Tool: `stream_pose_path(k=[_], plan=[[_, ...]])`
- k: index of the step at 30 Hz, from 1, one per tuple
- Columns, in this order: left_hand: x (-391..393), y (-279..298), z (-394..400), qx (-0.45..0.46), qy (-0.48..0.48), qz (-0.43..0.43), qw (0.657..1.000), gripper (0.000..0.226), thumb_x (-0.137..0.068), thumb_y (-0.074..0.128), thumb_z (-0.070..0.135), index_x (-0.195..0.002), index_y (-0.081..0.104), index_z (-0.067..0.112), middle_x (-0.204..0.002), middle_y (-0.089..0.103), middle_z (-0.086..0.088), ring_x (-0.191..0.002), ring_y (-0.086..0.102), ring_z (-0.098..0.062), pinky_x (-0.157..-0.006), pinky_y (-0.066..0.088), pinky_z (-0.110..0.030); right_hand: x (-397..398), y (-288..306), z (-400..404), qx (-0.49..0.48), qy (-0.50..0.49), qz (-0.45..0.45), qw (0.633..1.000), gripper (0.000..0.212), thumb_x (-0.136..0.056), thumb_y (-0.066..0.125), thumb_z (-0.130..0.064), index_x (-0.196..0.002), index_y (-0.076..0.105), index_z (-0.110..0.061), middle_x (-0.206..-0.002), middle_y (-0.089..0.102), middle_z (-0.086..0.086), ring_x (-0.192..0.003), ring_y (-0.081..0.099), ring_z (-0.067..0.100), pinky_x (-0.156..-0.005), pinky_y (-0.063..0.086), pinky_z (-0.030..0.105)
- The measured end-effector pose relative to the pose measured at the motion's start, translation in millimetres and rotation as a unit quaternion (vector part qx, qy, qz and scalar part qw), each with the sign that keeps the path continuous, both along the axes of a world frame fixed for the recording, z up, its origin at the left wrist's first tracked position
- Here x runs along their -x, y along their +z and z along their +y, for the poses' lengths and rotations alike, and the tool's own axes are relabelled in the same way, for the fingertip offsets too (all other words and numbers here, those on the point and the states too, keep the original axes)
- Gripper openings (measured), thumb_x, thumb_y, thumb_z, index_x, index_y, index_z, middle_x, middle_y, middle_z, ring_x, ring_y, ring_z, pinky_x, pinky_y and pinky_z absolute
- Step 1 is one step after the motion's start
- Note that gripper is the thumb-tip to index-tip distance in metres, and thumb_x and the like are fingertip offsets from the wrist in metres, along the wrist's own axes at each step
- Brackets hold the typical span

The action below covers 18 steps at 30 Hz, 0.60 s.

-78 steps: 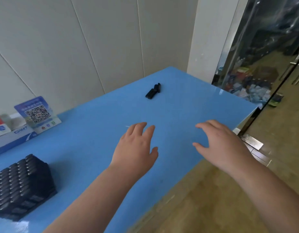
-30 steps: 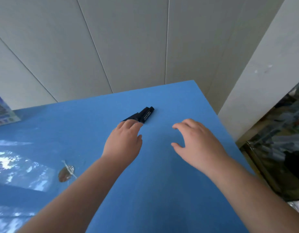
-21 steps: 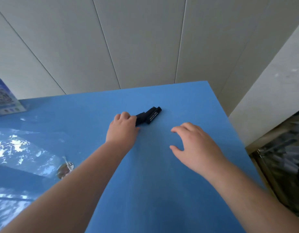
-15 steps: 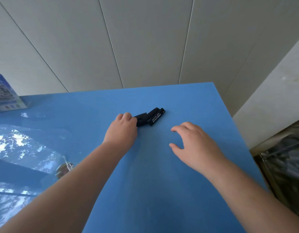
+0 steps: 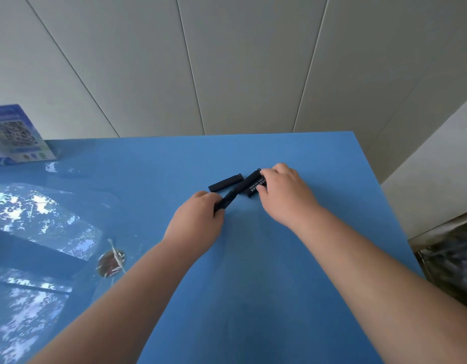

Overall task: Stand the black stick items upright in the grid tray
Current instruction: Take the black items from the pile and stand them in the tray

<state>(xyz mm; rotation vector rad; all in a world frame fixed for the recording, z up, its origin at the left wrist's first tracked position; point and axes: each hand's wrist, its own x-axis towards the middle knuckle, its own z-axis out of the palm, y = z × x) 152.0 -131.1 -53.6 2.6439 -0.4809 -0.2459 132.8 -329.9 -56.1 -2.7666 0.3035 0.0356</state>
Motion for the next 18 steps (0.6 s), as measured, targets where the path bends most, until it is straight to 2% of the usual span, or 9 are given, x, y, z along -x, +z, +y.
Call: stream_pose_path(k=[2, 4, 7, 10, 12, 14, 18], plan=[[4.5, 4.2, -1.5, 0.057, 0.029, 0.026, 0.998, 0.012, -0.095, 0.05, 0.026, -0.092, 0.062, 0.025, -0.09, 0.056, 0.007, -0.071, 0.057, -0.014, -0.061, 0.052, -0.034, -11.0, -2.6, -0.4, 0.007, -0.029, 0.019, 0.999, 0.03, -0.103, 0.045, -0.037, -0.113, 0.055, -0.01, -0.121, 0.05, 0.01, -0.119, 0.045, 0.032, -0.088, 0.042, 0.04], [8.1, 5.7, -1.4, 0.112, 0.053, 0.068, 0.99, 0.011, -0.093, 0.053, 0.026, -0.09, 0.063, 0.027, -0.079, 0.06, 0.006, -0.055, 0.051, -0.01, -0.047, 0.044, -0.025, -18.3, -5.4, -0.8, 0.018, -0.043, 0.034, 0.998, 0.033, -0.103, 0.047, -0.042, -0.106, 0.056, -0.01, -0.121, 0.049, 0.011, -0.119, 0.043, 0.032, -0.089, 0.041, 0.039], [11.9, 7.8, 0.5, 0.189, 0.104, 0.133, 0.967, 0.011, -0.09, 0.057, 0.026, -0.088, 0.065, 0.034, -0.06, 0.058, 0.019, -0.039, 0.043, -0.005, -0.035, 0.032, -0.015, -23.8, -9.3, -4.2, -0.006, -0.055, 0.045, 0.997, 0.039, -0.099, 0.054, -0.049, -0.101, 0.054, -0.01, -0.121, 0.047, 0.01, -0.118, 0.043, 0.031, -0.088, 0.039, 0.038], [16.0, 11.9, 3.0, 0.208, 0.124, 0.145, 0.959, 0.012, -0.089, 0.058, 0.028, -0.088, 0.065, 0.037, -0.062, 0.06, 0.023, -0.041, 0.046, -0.001, -0.035, 0.032, -0.012, -22.2, -9.8, -12.2, -0.056, -0.067, 0.066, 0.994, 0.044, -0.091, 0.064, -0.055, -0.104, 0.058, -0.013, -0.113, 0.049, 0.007, -0.109, 0.049, 0.03, -0.08, 0.042, 0.037], [19.6, 15.6, 4.4, 0.214, 0.133, 0.149, 0.956, 0.013, -0.088, 0.058, 0.028, -0.087, 0.065, 0.038, -0.065, 0.061, 0.022, -0.042, 0.046, 0.0, -0.035, 0.032, -0.012, -17.2, -10.3, -17.6, -0.077, -0.058, 0.068, 0.993, 0.04, -0.086, 0.068, -0.058, -0.096, 0.058, -0.02, -0.105, 0.049, 0.001, -0.101, 0.051, 0.025, -0.068, 0.038, 0.033], [23.6, 18.7, 5.8, 0.223, 0.142, 0.158, 0.951, 0.014, -0.088, 0.058, 0.028, -0.085, 0.066, 0.039, -0.065, 0.061, 0.025, -0.042, 0.046, 0.0, -0.035, 0.032, -0.012, -10.0, -12.2, -22.0, -0.096, -0.035, 0.056, 0.993, 0.036, -0.084, 0.07, -0.058, -0.087, 0.058, -0.023, -0.096, 0.046, -0.005, -0.096, 0.048, 0.021, -0.062, 0.033, 0.032], [32.8, 25.2, 7.0, 0.234, 0.155, 0.165, 0.946, 0.017, -0.087, 0.058, 0.028, -0.082, 0.067, 0.042, -0.07, 0.065, 0.021, -0.042, 0.045, -0.001, -0.036, 0.033, -0.013, 10.6, -17.5, -27.3, -0.078, 0.041, 0.029, 0.996, 0.022, -0.089, 0.07, -0.045, -0.09, 0.059, -0.027, -0.096, 0.047, -0.007, -0.099, 0.045, 0.021, -0.072, 0.038, 0.033]])
